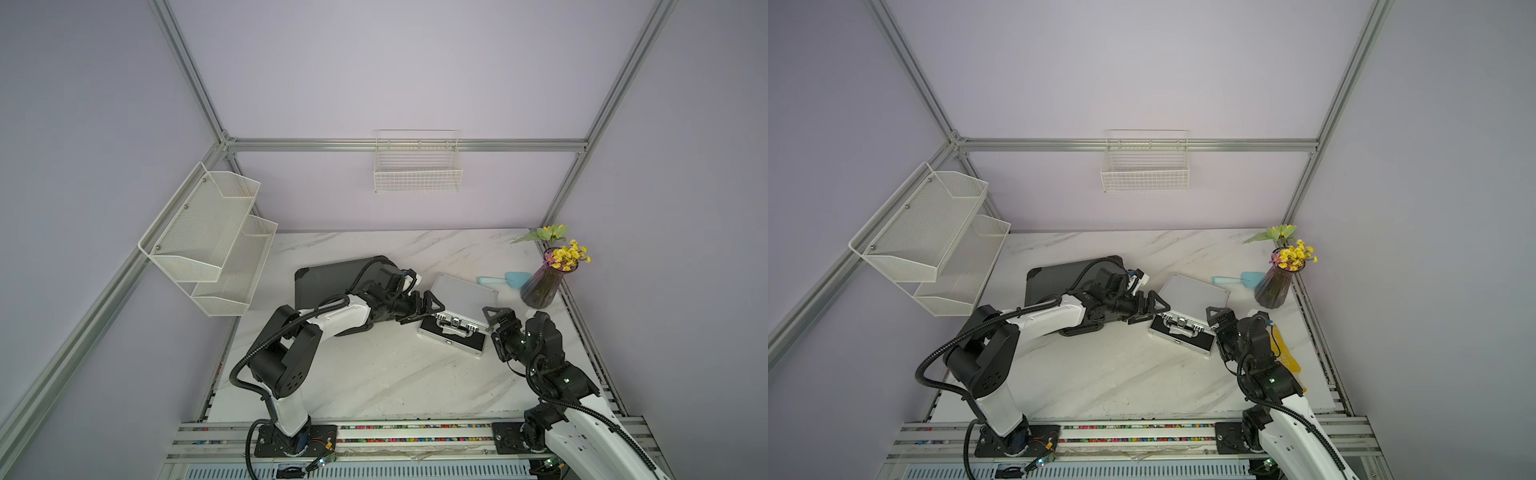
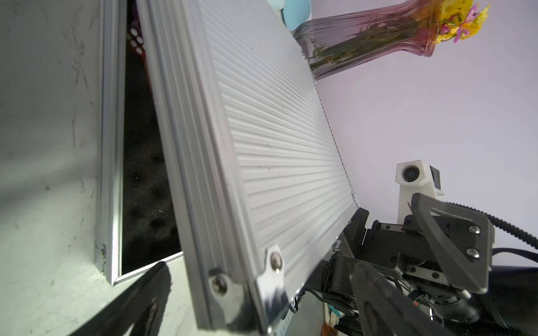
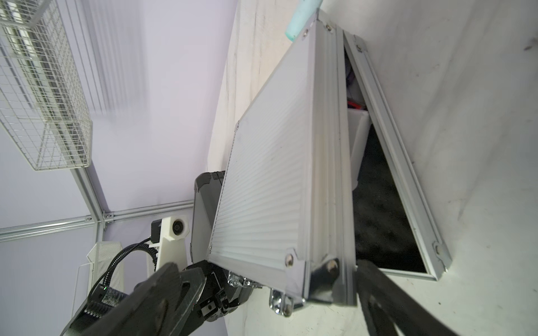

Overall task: Open the poker set cases
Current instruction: Open the poker set case at the center of the board.

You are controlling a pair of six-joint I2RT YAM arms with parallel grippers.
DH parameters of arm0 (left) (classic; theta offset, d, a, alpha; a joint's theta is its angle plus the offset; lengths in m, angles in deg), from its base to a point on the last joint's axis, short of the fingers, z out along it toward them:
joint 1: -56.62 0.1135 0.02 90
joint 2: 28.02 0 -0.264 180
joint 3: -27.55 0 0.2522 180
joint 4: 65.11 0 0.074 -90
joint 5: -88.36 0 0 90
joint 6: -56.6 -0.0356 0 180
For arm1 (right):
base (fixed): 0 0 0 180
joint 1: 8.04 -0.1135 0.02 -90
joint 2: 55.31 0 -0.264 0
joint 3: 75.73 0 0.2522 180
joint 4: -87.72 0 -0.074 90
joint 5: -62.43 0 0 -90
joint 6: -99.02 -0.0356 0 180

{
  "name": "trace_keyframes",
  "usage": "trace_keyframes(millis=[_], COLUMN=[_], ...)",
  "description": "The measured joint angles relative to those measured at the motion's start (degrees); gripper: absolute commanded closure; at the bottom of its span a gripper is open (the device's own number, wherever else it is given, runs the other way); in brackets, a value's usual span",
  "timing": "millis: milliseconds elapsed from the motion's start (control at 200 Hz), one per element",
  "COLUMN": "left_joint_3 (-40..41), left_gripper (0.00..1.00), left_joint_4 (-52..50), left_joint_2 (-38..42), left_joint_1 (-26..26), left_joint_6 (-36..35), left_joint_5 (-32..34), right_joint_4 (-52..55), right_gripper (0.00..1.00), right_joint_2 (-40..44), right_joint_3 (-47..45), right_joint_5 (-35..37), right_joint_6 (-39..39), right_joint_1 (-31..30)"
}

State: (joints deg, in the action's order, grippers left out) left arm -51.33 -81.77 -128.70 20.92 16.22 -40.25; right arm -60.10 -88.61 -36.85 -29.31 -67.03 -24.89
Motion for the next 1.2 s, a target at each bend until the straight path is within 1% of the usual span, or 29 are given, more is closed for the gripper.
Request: trace_keyframes(millis=[170, 320, 495, 635, 765, 900, 1085, 1200], left_joint_3=[-1.1, -1.1, -1.1, -0.6, 0.9, 2.1, 3.5, 4.2], left_gripper=[0.02, 0.02, 0.02, 0.02, 0.01, 0.01, 0.01, 0.01], left_joint_4=[-2.0, -5.2, -8.4, -10.0, -11.9, -14.0, -15.7, -16.1], left_joint_2=[3.7, 7.6, 13.1, 17.8, 22.3, 25.2, 26.3, 26.3], left_joint_1=[2.3, 4.4, 7.0, 10.7, 15.3, 19.2, 23.2, 24.9], left_joint_6=[-3.2, -6.6, -10.2, -12.7, -14.9, -17.6, -19.5, -20.3], left_joint_5=[0.1, 0.9, 1.6, 1.8, 2.0, 2.3, 1.7, 1.4], right_joint_4=[-0.4, -0.4, -0.4, -0.4, -0.5, -0.9, -1.5, -3.0], right_gripper=[0.03, 0.03, 0.03, 0.03, 0.03, 0.03, 0.03, 0.03], right_joint_2=[-0.2, -2.5, -7.3, -12.6, -17.4, -21.7, -26.5, -29.4], right_joint_3=[2.5, 5.6, 9.6, 13.9, 17.3, 19.3, 21.6, 22.9], right_joint_5=[2.1, 4.0, 6.2, 7.3, 7.0, 6.1, 4.2, 2.6], right_joint_6=[-0.9, -1.4, -2.0, -2.1, -2.4, -3.2, -4.3, -4.9], right_joint_1=[0.0, 0.0, 0.0, 0.2, 1.3, 2.9, 6.5, 8.3])
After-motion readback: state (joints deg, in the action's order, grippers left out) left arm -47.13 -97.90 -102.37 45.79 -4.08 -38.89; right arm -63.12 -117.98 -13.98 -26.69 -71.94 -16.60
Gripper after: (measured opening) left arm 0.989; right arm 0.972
